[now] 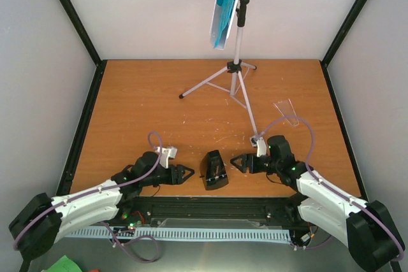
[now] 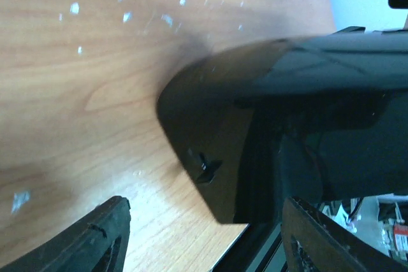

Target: Pack up the instrument practice props

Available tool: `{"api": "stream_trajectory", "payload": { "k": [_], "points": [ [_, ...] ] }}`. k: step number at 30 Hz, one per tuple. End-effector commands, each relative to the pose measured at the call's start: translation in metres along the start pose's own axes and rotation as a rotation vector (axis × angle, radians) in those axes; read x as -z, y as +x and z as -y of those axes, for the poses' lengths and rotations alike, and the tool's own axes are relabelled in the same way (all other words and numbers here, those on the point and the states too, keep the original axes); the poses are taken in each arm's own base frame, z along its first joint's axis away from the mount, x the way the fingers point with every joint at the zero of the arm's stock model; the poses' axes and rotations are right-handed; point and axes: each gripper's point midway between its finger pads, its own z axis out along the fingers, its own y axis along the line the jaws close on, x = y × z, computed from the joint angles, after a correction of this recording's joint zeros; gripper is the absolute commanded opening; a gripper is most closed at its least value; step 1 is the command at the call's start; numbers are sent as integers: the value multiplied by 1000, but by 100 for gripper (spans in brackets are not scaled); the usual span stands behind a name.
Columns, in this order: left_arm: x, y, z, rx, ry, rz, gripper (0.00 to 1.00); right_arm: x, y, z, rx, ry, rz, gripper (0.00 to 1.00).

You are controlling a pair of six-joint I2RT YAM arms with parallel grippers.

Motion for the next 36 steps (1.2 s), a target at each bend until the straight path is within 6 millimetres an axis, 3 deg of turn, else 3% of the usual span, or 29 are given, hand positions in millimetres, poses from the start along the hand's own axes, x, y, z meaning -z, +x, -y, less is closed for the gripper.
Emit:
{"api": "stream_trajectory", "payload": {
  "k": [1,17,29,32,36],
  "points": [
    [-5,-5,25,-16,108,-25,66,-3,9,-17,-72,-142,4,80],
    [-59,-18,23,-38,137,-109,55,-4,39,-18,-99,-177,-82,72],
    [-120,-59,39,-123,162,-119,52,-6,42,-17,-95,-178,-61,61],
    [-120,-68,32,-110,138,-95,54,-3,36,-16,-88,-157,-26,62],
    [-96,-85,19,-87,99,-9,60,4,23,-15,-63,-119,42,73]
  ]
}}
